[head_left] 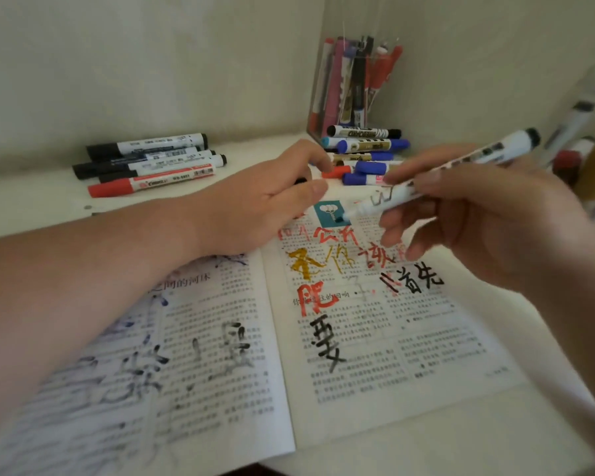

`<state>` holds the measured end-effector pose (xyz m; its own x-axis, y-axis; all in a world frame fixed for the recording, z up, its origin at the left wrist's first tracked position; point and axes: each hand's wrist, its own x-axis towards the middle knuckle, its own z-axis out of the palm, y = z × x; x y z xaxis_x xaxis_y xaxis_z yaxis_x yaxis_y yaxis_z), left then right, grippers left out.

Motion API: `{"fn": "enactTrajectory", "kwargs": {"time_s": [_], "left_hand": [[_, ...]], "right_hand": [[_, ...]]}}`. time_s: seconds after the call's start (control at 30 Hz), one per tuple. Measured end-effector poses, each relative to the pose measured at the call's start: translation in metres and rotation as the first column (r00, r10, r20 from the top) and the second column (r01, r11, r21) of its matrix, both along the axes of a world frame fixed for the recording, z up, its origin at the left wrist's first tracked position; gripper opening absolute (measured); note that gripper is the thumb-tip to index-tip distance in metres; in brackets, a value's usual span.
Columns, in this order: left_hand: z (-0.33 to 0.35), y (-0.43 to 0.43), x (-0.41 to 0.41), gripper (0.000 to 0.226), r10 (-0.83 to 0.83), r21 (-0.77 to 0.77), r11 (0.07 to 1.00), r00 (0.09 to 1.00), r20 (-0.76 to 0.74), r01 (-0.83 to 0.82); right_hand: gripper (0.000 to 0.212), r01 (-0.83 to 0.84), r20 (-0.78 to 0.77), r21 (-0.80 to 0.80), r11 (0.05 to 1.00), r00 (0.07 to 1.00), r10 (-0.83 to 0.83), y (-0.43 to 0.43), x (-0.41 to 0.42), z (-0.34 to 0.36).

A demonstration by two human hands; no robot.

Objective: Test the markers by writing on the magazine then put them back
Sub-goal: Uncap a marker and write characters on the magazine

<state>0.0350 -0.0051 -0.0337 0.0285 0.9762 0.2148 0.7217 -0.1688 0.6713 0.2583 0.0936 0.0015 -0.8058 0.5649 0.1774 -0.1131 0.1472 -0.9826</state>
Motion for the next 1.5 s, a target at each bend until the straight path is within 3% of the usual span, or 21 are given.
{"fn": "enactTrajectory", "kwargs": {"time_s": [0.1, 0.17, 0.27, 0.37, 0.57, 0.87, 1.0, 1.17, 1.33, 1.5], "left_hand": [[-0.003, 0.003, 0.001, 0.019, 0.022, -0.025, 0.999, 0.997, -0.075, -0.024], [-0.002, 0.003, 0.005, 0.023, -0.003, -0.038, 0.999, 0.992, -0.123, -0.001], [-0.003, 0.004, 0.009, 0.020, -0.036, -0.024, 0.999, 0.979, -0.203, 0.032], [-0.003, 0.003, 0.013, 0.022, -0.084, 0.036, 0.995, 0.956, -0.281, 0.098], [-0.007, 0.009, 0.007, 0.013, -0.108, 0.119, 0.977, 0.889, -0.445, 0.178], [-0.013, 0.013, 0.005, 0.020, -0.153, 0.179, 0.951, 0.887, -0.437, 0.253], [-0.011, 0.011, 0.006, 0.024, -0.159, 0.130, 0.963, 0.888, -0.431, 0.235], [-0.012, 0.009, 0.006, 0.030, -0.154, 0.141, 0.964, 0.901, -0.405, 0.228], [-0.014, 0.011, 0.005, 0.032, -0.144, 0.155, 0.964, 0.913, -0.383, 0.217], [-0.014, 0.012, 0.004, 0.030, -0.083, 0.245, 0.950, 0.913, -0.400, 0.193]], "right_hand": [[0.026, -0.146, 0.179, -0.073, 0.987, 0.971, 0.157, -0.015, 0.014, -0.021], [0.033, -0.102, 0.202, -0.047, 0.994, 0.973, 0.109, -0.019, 0.015, -0.030], [0.018, -0.048, 0.184, 0.003, 0.999, 0.982, 0.047, -0.021, 0.013, -0.029], [0.010, -0.107, 0.289, 0.115, 0.988, 0.955, 0.069, -0.029, 0.013, -0.024], [0.009, -0.076, 0.322, 0.191, 0.979, 0.947, 0.011, -0.035, 0.014, -0.025], [0.010, -0.028, 0.327, 0.364, 0.931, 0.940, -0.100, -0.039, 0.011, -0.028], [0.006, -0.156, 0.373, 0.268, 0.951, 0.927, 0.047, -0.040, 0.013, -0.025], [0.002, -0.133, 0.336, 0.266, 0.955, 0.941, 0.038, -0.036, 0.014, -0.027], [0.003, -0.235, 0.392, 0.218, 0.947, 0.910, 0.136, -0.034, 0.015, -0.023], [0.006, -0.047, 0.273, 0.234, 0.971, 0.962, -0.019, -0.028, 0.015, -0.026]]}}
